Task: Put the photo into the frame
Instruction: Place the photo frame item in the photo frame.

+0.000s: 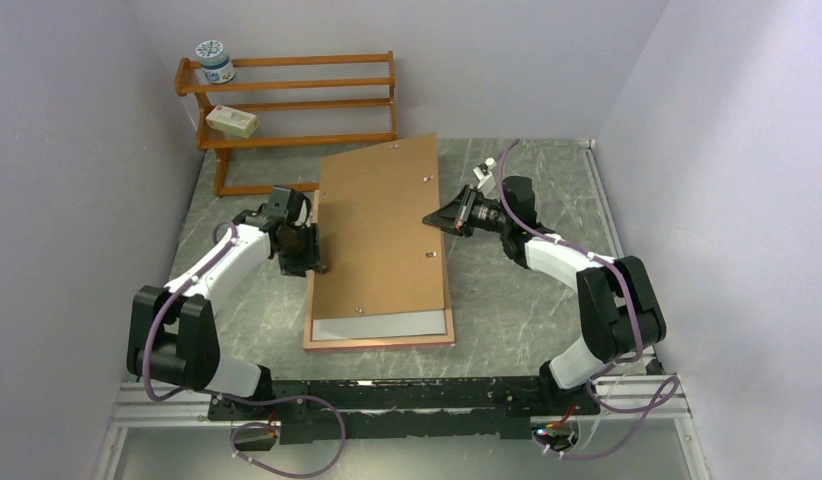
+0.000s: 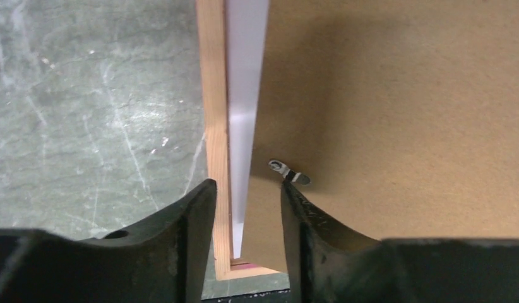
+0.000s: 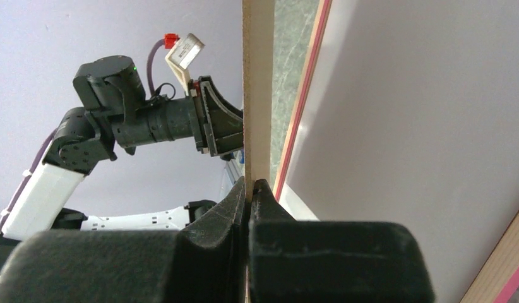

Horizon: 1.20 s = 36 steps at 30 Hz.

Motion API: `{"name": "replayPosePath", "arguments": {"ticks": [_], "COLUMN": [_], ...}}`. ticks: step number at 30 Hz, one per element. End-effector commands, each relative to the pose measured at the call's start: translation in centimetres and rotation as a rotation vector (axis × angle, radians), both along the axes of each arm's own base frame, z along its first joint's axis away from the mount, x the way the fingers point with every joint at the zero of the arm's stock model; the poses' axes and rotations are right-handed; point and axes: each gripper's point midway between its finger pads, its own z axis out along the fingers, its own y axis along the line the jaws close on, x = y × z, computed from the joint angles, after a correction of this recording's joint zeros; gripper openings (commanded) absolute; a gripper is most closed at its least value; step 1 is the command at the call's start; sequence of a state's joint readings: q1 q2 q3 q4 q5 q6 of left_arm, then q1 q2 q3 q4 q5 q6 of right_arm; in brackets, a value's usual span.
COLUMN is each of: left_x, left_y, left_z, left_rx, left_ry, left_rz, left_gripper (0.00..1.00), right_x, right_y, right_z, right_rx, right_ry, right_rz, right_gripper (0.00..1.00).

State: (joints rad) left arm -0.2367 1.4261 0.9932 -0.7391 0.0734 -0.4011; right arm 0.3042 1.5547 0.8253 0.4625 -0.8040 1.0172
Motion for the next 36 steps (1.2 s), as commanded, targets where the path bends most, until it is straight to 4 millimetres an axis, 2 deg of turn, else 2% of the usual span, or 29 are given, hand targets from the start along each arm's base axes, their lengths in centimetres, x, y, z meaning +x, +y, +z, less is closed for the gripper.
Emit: {"name": "replayPosePath", "arguments": {"ticks": [1, 4, 9, 13, 16, 27, 33, 36], "left_x": [0.0, 0.0, 0.7, 1.1, 1.2, 2.7, 4.1, 4.9], "left_y": [1.6, 3.5, 4.1, 4.7, 4.8, 4.2, 2.8, 2.3], "left_z": [1.1, 1.4, 3.2, 3.4, 2.8, -0.2, -2.3, -3.2], "left_rx": [0.079, 0.158, 0.154, 0.157, 0.137, -0.068, -0.185, -0.208], "left_ry": [-0.033, -0.044, -0.132, -0.138, -0.106, 0.001, 0.042, 0.058], "left_rz": [0.050, 0.139, 0.210, 0.251, 0.271, 0.312, 0.287, 0.284], "left_gripper": [0.44, 0.37, 0.31, 0.26, 0.26, 0.36, 0.40, 0.40], "right_x": [0.4, 0.1, -0.5, -0.7, -0.5, 0.5, 0.0, -0.5], "right_y": [0.5, 0.4, 0.4, 0.5, 0.6, 1.2, 1.3, 1.2], "right_z": [3.0, 2.4, 0.9, -0.6, -1.6, -3.9, -5.2, -5.1], "right_rx": [0.050, 0.050, 0.034, 0.029, 0.030, 0.053, 0.046, 0.049], "right_ry": [-0.106, -0.087, -0.044, 0.010, 0.047, 0.121, 0.168, 0.177], "right_rz": [0.017, 0.016, 0.029, 0.040, 0.038, 0.056, 0.077, 0.089], "right_gripper": [0.00, 0.00, 0.00, 0.00, 0.00, 0.00, 0.00, 0.00]}}
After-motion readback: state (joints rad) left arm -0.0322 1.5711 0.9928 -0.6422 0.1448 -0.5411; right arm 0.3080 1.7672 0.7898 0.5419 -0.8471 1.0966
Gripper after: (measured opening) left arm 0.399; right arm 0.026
